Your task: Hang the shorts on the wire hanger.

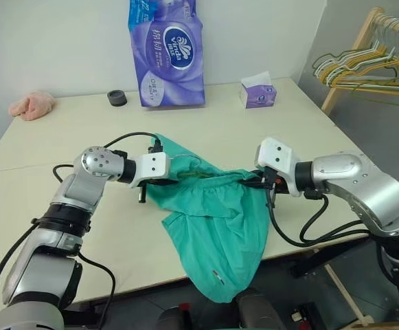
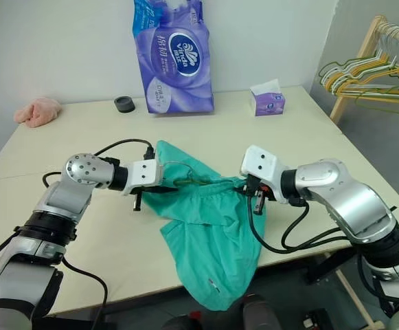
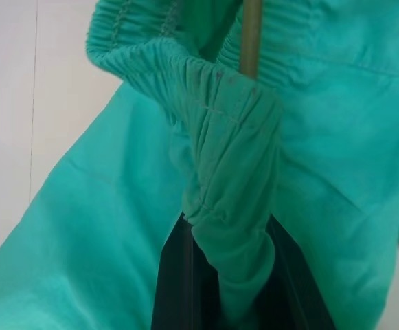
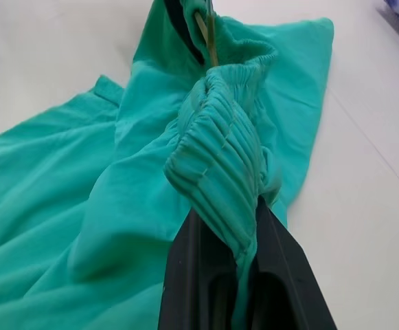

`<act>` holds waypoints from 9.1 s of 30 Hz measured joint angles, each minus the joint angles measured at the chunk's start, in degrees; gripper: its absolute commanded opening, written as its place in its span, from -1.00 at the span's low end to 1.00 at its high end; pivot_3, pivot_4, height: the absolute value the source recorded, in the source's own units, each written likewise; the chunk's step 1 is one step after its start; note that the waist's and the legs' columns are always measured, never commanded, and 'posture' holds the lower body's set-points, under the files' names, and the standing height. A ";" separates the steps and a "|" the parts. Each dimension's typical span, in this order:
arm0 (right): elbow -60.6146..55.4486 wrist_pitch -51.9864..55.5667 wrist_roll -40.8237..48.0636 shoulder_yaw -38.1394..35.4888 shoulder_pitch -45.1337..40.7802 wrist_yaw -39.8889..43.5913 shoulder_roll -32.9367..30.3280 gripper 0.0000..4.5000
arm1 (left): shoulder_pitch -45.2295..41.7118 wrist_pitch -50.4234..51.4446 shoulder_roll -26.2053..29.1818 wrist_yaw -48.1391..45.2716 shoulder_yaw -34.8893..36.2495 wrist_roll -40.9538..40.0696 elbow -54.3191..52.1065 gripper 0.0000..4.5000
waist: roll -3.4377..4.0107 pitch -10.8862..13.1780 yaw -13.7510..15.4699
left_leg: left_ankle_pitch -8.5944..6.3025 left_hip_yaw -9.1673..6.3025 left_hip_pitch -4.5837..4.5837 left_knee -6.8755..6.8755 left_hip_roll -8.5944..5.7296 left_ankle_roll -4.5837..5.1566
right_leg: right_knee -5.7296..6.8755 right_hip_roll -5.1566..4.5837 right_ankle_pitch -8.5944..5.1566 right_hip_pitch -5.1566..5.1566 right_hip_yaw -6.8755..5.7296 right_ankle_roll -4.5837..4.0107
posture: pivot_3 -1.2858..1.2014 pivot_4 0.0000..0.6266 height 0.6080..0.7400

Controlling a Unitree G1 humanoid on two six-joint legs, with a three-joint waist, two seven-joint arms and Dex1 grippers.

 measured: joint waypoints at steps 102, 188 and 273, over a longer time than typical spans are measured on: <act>4.44 -1.57 -5.42 -4.56 7.68 11.48 -1.30 -1.00 | -0.24 8.49 -6.20 -7.84 5.62 -12.31 12.28 -0.82 | 0.04 -0.09 -1.44 | 0.00 -0.24 -0.01 0.00 -0.07 -0.04 | 0.00 -0.06 0.00 0.02 -0.11 -0.01 | -0.19 -0.80 1.00; 21.71 42.53 -6.99 -70.56 -3.10 -42.68 -4.35 -1.00 | -18.64 21.11 -36.04 12.08 -2.16 -20.38 -12.98 0.49 | 1.40 -0.14 -4.60 | -0.12 0.39 0.17 -0.19 -0.18 0.20 | -0.29 0.20 -0.20 0.29 0.38 0.31 | -0.27 -0.63 1.00; 17.40 -28.14 -15.01 -15.55 17.96 -34.46 19.70 0.98 | 22.50 40.49 -33.10 58.51 19.00 -5.19 -32.88 0.51 | 1.25 0.32 -2.67 | -0.39 1.43 0.63 -0.13 -0.19 0.57 | -0.75 0.08 0.27 0.40 1.61 1.02 | -0.08 -0.67 1.00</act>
